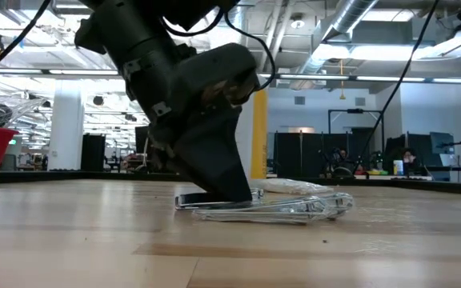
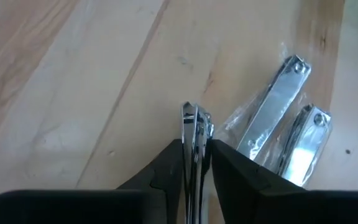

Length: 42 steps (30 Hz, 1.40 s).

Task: Pick & Place Travel size toiletries
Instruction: Put the nail cutter into the right green bin

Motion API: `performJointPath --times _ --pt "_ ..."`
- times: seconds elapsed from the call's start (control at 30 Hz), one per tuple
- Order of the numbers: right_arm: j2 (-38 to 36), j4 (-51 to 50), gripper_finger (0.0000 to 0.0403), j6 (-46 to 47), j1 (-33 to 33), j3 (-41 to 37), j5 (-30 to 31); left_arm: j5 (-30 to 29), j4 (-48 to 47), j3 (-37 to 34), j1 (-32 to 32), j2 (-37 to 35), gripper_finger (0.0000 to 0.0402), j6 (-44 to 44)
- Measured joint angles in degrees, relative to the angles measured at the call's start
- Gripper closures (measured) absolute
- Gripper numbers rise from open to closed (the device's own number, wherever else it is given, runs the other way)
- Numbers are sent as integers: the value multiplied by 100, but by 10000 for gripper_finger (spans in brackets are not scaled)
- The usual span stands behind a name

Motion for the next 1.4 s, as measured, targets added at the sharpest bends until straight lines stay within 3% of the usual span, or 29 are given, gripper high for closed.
performJointPath --times 0.27,0.73,0.97,1.4 --pt "0 1 294 -1 0 0 0 -116 -24 -18 -34 1 385 499" --pt "0 22 294 -58 0 0 129 -220 -29 -41 -27 -178 385 651" --pt "0 80 294 -85 -24 0 166 -546 -215 -111 -76 -847 385 906" --pt "0 85 294 -305 -102 0 1149 -853 168 -88 -239 -1486 385 1470"
